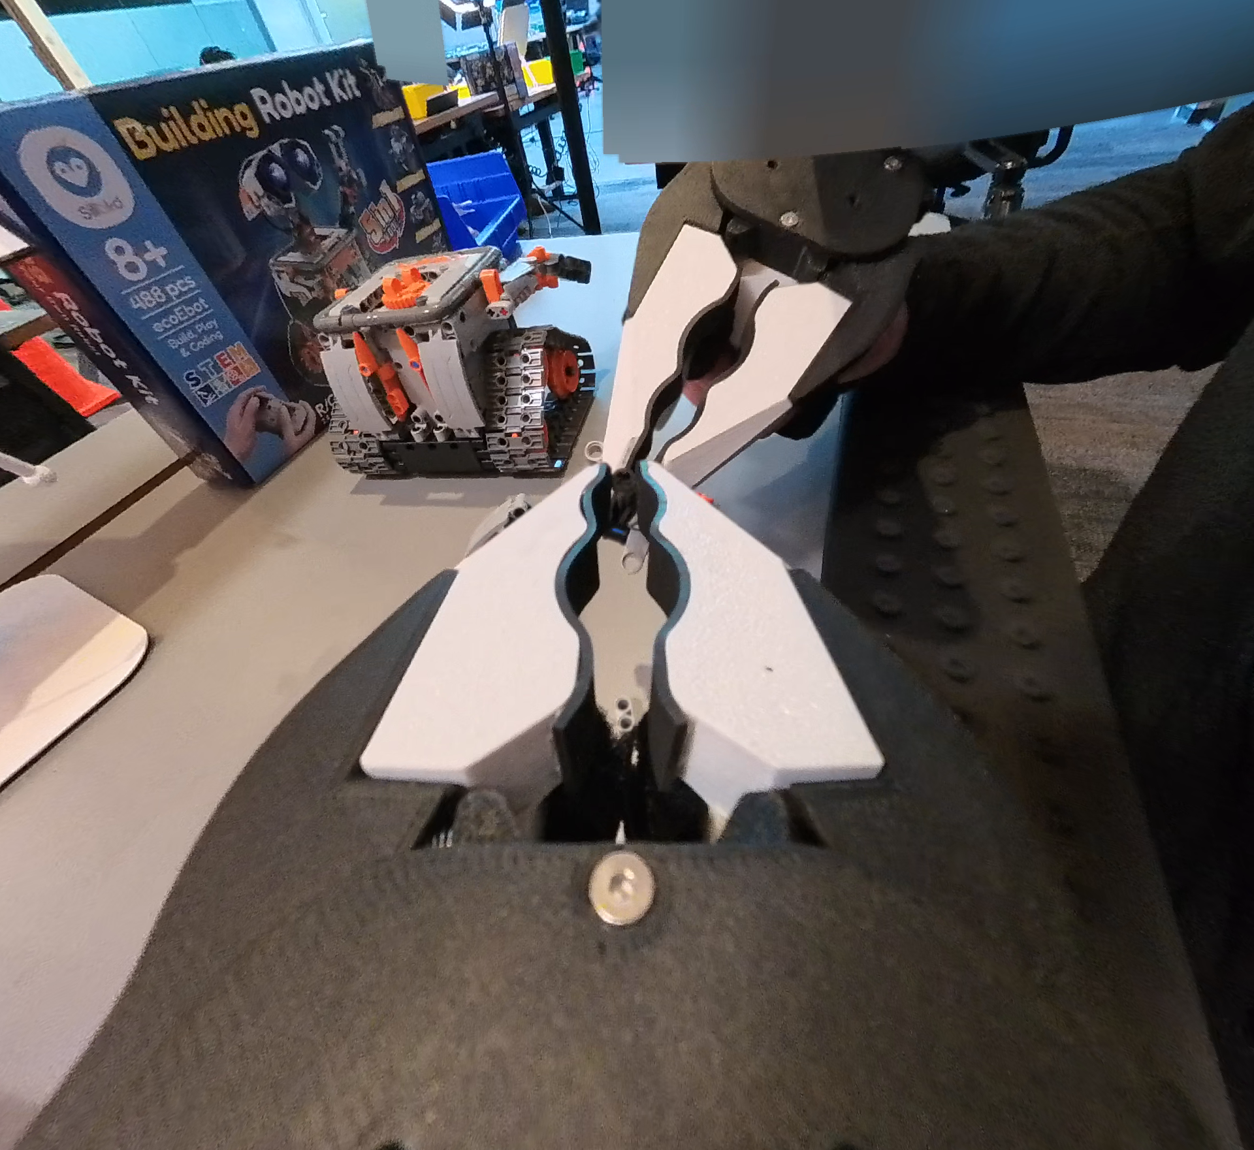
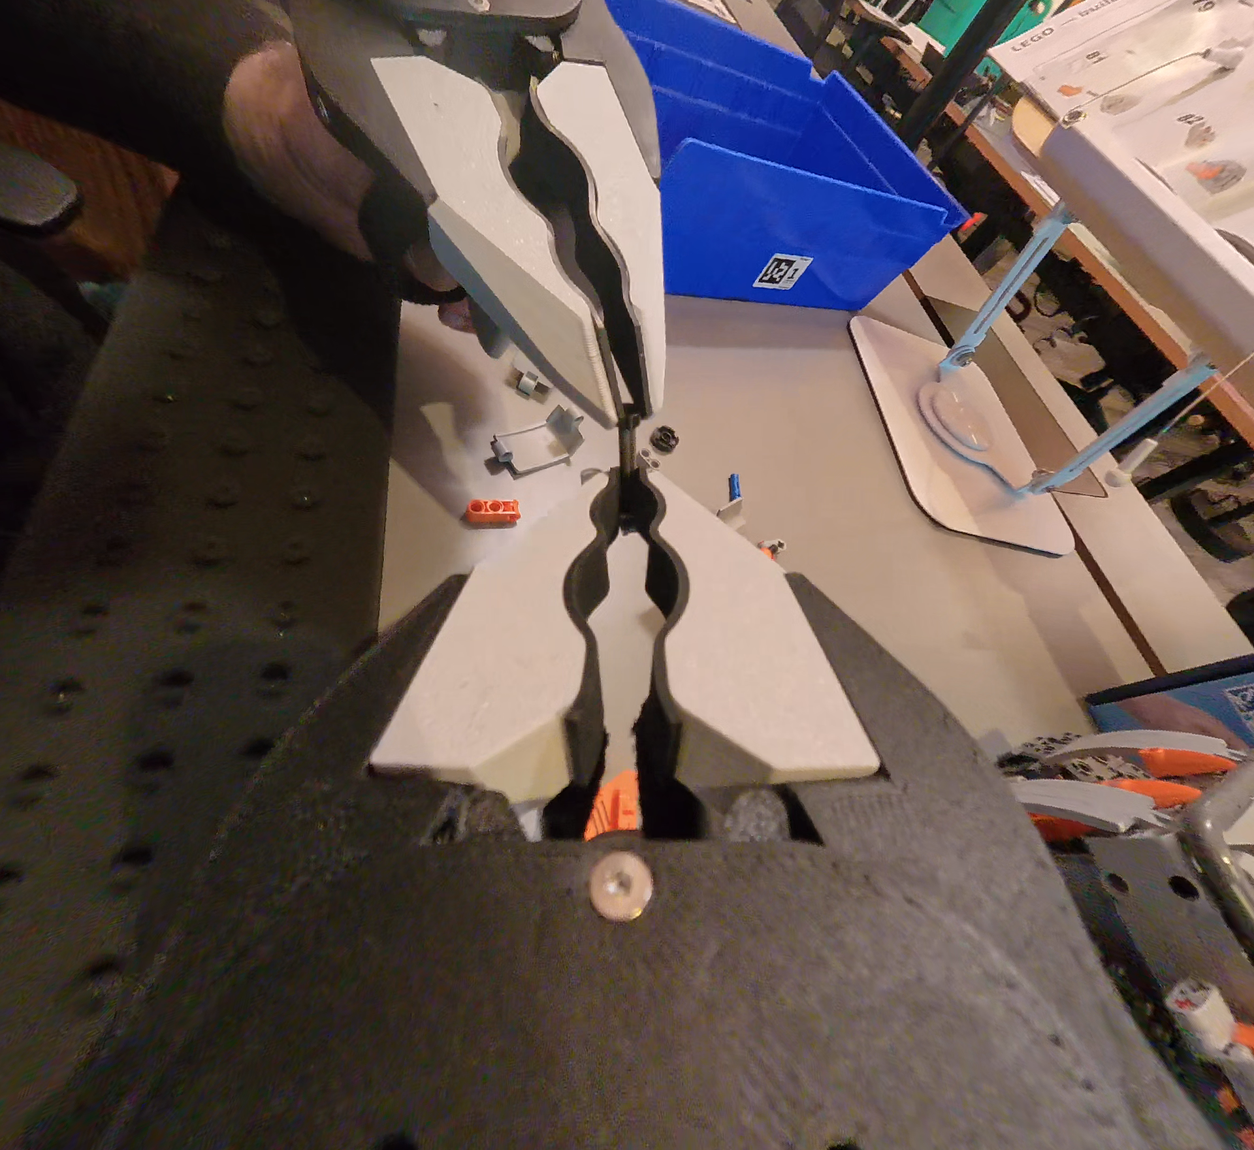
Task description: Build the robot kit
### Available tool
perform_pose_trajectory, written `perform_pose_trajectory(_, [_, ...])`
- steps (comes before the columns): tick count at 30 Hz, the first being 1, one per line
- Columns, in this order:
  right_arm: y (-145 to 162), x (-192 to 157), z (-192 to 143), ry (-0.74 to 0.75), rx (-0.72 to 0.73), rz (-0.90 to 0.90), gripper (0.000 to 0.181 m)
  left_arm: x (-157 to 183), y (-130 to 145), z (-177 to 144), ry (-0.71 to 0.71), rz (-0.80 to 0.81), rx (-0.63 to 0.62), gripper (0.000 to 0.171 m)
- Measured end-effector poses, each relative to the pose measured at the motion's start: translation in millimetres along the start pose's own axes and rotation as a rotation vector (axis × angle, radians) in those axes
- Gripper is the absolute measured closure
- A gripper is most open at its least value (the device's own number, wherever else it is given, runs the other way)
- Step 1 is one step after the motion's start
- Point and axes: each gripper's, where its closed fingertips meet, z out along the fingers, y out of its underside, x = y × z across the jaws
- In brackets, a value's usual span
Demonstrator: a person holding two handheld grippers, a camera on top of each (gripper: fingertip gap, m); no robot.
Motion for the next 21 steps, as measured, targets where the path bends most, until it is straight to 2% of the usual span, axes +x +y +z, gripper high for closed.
perform_pose_trajectory(12, [1.9, 12.9, -0.1, 0.122, -0.045, -0.01, 0.181, -11.4, -1.9, 5.4, -0.133, -0.018, -0.012, 0.167])
perform_pose_trajectory(21, [-1.7, 18.0, -3.2, 0.164, -0.03, 0.023, 0.181, -14.3, -8.9, 8.5, -0.193, -0.037, 0.024, 0.167])
